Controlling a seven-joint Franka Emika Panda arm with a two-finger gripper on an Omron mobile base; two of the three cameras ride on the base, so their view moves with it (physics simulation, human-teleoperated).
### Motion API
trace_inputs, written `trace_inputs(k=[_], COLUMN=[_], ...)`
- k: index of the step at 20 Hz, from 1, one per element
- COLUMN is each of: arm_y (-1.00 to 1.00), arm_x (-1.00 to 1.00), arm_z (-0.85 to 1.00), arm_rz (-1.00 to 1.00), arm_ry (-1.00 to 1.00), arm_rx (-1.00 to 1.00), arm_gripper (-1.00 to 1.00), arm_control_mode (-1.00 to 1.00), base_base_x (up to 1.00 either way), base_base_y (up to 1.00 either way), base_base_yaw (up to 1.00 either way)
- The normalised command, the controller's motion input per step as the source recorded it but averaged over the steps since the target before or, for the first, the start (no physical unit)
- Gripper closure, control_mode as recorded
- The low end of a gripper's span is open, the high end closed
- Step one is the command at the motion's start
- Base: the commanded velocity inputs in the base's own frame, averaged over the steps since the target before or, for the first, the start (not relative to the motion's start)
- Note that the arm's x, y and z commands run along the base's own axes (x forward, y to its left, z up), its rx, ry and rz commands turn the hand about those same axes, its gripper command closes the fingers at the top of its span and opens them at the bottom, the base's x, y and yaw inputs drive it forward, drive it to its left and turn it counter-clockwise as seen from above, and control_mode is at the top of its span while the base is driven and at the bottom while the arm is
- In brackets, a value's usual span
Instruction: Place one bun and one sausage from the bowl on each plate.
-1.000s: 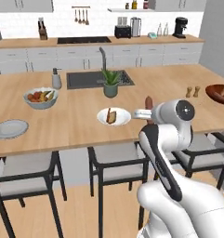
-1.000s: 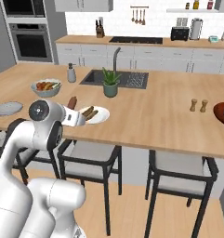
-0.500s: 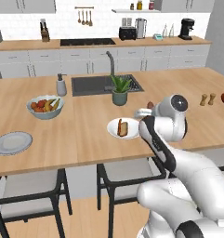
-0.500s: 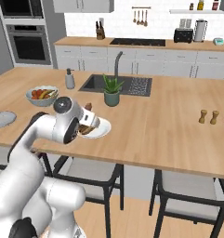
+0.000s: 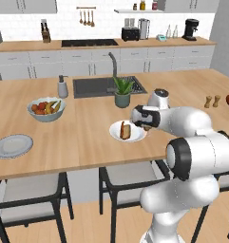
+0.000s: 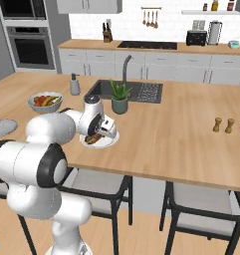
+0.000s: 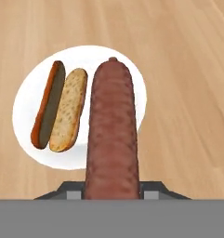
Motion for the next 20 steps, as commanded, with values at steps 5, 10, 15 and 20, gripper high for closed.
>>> trace_inputs(k=[5,10,15,20], arm_y=[0.00,0.00,0.00,0.00], arm_x=[0.81,0.29,0.03,0.32], arm_z=[-0.60,-0.82,-0.40,0.11], arm_rz=[0.00,0.00,0.00,0.00], arm_ry=[0.10,-0.08,-0.13,0.00], arm_rx=[0.03,0.05,0.00,0.00], arm_gripper=[1.00,1.00,-1.00,-1.00], arm_control_mode=[-1.00,-1.00,-1.00,-1.00], base_base_x=[0.00,0.00,0.00,0.00], base_base_y=[0.00,0.00,0.00,0.00], base_base_yaw=[0.00,0.00,0.00,0.00])
